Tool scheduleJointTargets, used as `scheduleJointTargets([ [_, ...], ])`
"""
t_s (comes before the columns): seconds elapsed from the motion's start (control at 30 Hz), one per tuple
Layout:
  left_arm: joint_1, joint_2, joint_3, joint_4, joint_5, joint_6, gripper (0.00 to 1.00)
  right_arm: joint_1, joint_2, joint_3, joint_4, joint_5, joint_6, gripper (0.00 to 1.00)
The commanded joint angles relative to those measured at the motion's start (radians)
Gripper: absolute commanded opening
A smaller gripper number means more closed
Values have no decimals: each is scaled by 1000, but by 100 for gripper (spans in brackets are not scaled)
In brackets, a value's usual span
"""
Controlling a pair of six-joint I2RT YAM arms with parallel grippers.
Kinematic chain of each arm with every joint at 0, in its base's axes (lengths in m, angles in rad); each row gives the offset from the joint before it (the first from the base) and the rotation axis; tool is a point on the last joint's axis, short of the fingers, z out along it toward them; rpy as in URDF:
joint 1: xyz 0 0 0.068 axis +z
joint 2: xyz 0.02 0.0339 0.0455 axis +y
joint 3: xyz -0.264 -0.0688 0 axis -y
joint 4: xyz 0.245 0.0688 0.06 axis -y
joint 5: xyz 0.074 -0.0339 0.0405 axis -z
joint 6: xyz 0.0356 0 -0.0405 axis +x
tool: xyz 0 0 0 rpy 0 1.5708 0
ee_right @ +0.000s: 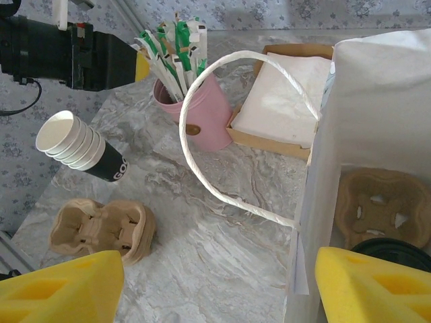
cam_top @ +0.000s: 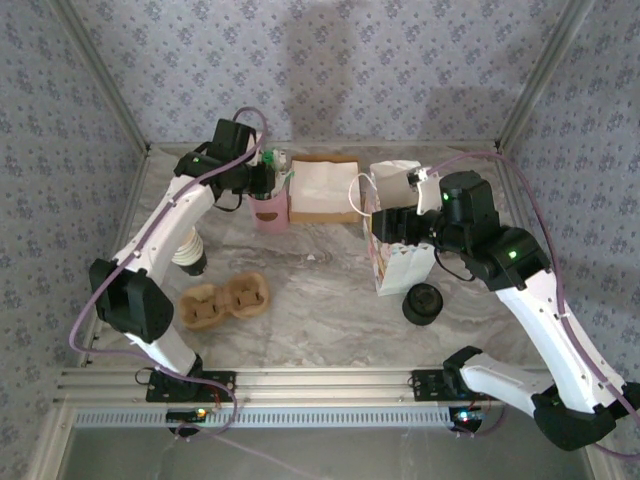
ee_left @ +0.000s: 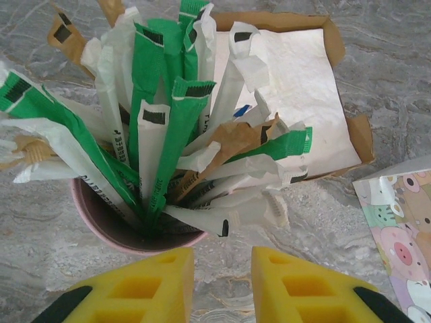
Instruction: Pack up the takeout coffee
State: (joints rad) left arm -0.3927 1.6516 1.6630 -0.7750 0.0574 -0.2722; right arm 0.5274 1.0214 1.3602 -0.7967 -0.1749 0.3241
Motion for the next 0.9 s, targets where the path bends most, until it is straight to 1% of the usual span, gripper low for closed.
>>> scheduleJointTargets([
  [0.0,8,16,49,-17,-27,28,28,-8,-4,16,-18,-23,-13,77],
  [0.3,8,55,87,-26,-27,33,28,-12,-8,16,-16,-29,-8,77],
  [0.57,9,77,115,-41,-30,38,23,-15,-16,4,-16,-37,-5,77],
  [0.87,9,91,136,-57,-37,43,15,-22,-21,-1,-15,-45,-9,77],
])
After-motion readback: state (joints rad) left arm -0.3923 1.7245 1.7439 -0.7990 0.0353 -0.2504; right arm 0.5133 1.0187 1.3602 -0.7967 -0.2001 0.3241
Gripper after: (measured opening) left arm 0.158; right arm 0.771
